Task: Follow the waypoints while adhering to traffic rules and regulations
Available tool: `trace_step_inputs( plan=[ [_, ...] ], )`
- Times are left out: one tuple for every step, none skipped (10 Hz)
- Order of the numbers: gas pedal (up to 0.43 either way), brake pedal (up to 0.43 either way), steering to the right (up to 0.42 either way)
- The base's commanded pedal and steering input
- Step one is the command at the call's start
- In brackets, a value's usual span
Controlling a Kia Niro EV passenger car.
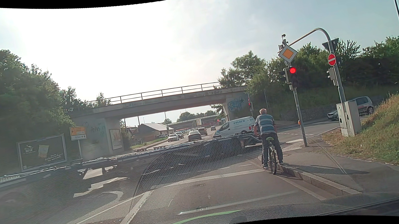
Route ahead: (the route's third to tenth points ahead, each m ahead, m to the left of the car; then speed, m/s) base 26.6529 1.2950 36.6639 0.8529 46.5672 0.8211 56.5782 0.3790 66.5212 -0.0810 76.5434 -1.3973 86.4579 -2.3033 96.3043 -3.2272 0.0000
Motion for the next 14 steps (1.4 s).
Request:
trace_step_inputs(
  plan=[
    [0.0,0.299,0.002],
    [0.0,0.299,0.002],
    [0.0,0.299,0.002],
    [0.0,0.299,0.002],
    [0.0,0.299,0.002],
    [0.0,0.299,0.002],
    [0.0,0.299,0.002],
    [0.0,0.299,0.002],
    [0.0,0.299,0.002],
    [0.0,0.299,0.002],
    [0.0,0.299,0.002],
    [0.0,0.299,0.002],
    [0.0,0.299,0.002],
    [0.0,0.299,0.001]
  ],
)
